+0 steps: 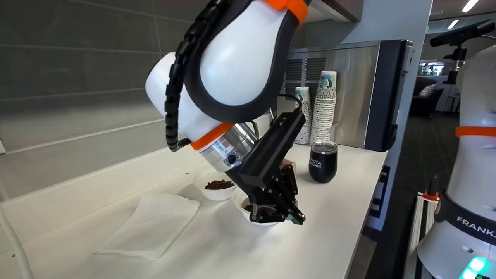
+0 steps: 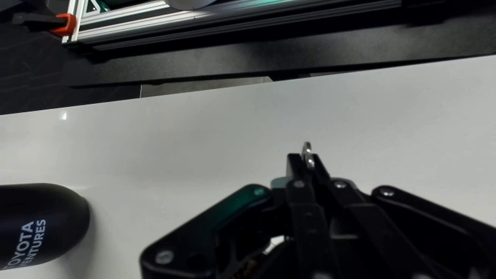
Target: Use the spoon to stir in the closest bowl, then transfer a spoonful of contents from the closest bowl to the furthest bowl
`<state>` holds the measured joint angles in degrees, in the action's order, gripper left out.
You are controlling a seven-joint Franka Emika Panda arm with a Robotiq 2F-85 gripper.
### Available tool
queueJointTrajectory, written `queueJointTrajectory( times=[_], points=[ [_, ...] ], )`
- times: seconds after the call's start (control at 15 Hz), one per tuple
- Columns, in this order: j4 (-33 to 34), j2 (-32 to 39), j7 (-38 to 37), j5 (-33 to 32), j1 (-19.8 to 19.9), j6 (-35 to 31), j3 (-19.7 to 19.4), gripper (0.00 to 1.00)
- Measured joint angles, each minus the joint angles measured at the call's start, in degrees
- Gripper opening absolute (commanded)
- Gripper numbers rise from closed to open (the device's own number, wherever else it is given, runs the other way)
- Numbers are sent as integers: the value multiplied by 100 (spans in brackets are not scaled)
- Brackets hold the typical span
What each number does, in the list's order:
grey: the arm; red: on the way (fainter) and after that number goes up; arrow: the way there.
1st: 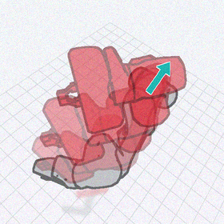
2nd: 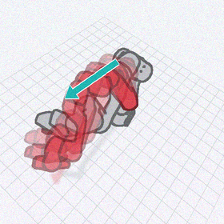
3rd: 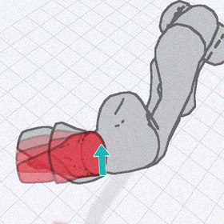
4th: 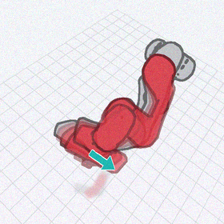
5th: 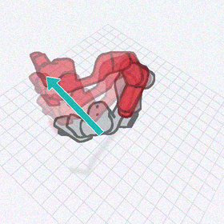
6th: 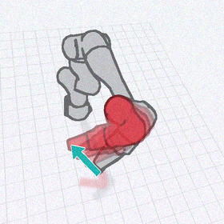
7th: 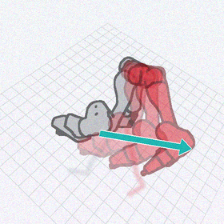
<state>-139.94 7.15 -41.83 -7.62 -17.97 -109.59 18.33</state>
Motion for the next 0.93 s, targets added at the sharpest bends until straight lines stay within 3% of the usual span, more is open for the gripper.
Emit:
queueJointTrajectory(
  times=[0.6,0.93],
  points=[
    [59,-98,28,1,-37,166,-58,1],
    [31,-793,247,43,42,304,-217,1]
  ],
)
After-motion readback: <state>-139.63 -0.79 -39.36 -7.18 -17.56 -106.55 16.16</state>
